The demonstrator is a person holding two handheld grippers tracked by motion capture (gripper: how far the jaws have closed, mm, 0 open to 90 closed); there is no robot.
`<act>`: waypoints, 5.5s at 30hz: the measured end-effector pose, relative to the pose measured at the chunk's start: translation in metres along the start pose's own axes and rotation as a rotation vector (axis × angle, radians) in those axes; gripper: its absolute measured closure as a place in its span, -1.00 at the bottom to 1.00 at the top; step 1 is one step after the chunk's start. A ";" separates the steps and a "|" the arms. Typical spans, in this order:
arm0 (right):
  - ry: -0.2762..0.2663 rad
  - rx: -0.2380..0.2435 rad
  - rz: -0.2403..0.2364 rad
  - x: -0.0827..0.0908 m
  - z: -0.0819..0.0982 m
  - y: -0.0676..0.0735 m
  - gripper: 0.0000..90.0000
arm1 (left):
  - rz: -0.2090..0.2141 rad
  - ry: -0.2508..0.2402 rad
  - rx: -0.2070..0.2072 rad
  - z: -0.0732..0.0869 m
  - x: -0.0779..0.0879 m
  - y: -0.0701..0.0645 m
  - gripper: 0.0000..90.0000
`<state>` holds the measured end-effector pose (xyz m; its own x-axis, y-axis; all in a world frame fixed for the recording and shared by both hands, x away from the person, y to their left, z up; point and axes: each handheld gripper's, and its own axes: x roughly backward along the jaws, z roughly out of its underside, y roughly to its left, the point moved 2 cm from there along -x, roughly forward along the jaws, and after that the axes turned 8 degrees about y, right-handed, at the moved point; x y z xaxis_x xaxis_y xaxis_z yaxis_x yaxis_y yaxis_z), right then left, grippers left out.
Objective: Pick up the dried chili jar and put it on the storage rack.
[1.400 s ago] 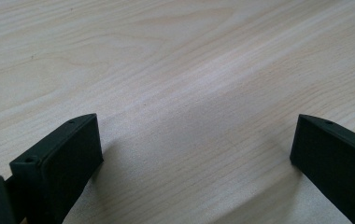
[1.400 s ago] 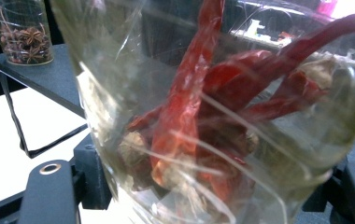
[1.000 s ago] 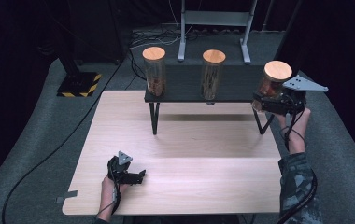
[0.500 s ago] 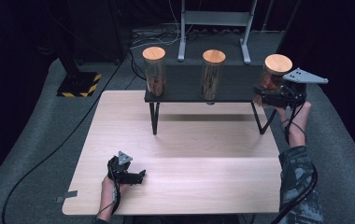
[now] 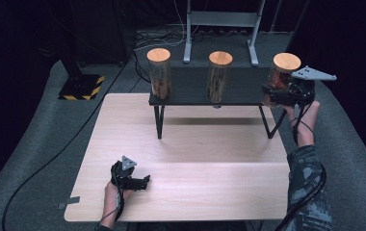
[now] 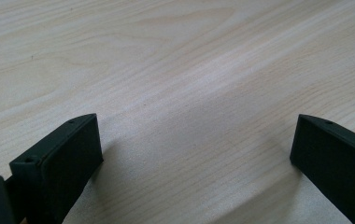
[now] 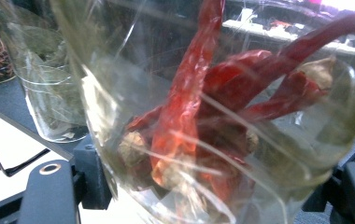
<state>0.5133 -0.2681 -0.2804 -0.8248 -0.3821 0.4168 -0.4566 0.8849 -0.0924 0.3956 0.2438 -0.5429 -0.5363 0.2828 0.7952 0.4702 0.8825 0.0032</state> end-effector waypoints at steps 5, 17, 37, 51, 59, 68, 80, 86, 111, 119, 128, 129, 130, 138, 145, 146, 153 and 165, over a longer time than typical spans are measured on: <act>0.019 -0.007 0.005 -0.006 -0.001 -0.004 -0.46 | 0.000 -0.002 0.004 0.000 0.000 0.000 -0.97; 0.043 -0.025 0.011 -0.018 -0.001 -0.010 -0.46 | 0.000 -0.003 0.004 0.000 0.000 0.000 -0.97; 0.070 -0.058 0.020 -0.040 0.005 -0.016 -0.45 | 0.000 0.000 0.000 0.000 0.000 0.000 -0.97; 0.043 -0.100 -0.011 -0.049 0.009 -0.022 -0.46 | 0.000 0.000 0.000 0.000 0.000 0.000 -0.97; 0.038 -0.097 -0.011 -0.055 0.007 -0.023 -0.46 | 0.000 0.000 0.000 0.000 0.000 0.000 -0.97; 0.056 -0.097 -0.011 -0.059 0.004 -0.023 -0.46 | 0.001 0.000 0.000 0.000 0.000 0.000 -0.97; 0.065 -0.097 -0.011 -0.061 0.002 -0.023 -0.46 | 0.000 0.000 0.000 0.000 0.000 0.000 -0.97; 0.072 -0.095 -0.014 -0.060 0.002 -0.023 -0.46 | 0.001 -0.001 0.000 0.000 0.000 0.000 -0.97; 0.190 -0.087 -0.037 -0.049 0.009 -0.027 -0.91 | 0.000 -0.001 0.001 0.000 0.000 0.000 -0.97; 0.228 -0.065 -0.044 -0.034 0.024 -0.024 -0.98 | 0.001 0.000 0.000 0.000 0.000 0.000 -0.97; 0.278 0.004 -0.046 -0.018 0.053 -0.011 -0.99 | 0.000 0.000 0.000 0.000 0.000 0.000 -0.97; 0.287 0.010 -0.045 -0.017 0.057 -0.009 -0.99 | 0.001 0.000 0.000 0.000 0.000 0.000 -0.97; 0.295 0.018 -0.048 -0.016 0.061 -0.007 -0.99 | 0.000 -0.001 0.000 0.000 0.000 0.000 -0.97; 0.351 0.068 -0.074 -0.021 0.094 0.018 -0.99 | 0.000 -0.001 0.000 0.000 0.000 0.000 -0.97; 0.390 0.095 -0.118 -0.031 0.125 0.042 -0.98 | 0.000 0.000 0.000 0.000 0.000 0.000 -0.97; 0.395 0.096 -0.124 -0.032 0.130 0.046 -0.98 | -0.001 -0.001 0.001 0.000 0.000 0.000 -0.97; 0.436 0.094 -0.166 -0.041 0.164 0.066 -0.98 | -0.001 0.000 0.000 0.000 0.000 0.000 -0.97; 0.444 0.029 -0.202 -0.042 0.225 0.090 -0.98 | -0.001 0.000 0.001 0.000 0.000 0.000 -0.97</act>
<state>0.4323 -0.2326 -0.5093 -0.4996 -0.3896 0.7737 -0.6077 0.7941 0.0074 0.3954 0.2436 -0.5429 -0.5371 0.2818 0.7951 0.4690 0.8832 0.0039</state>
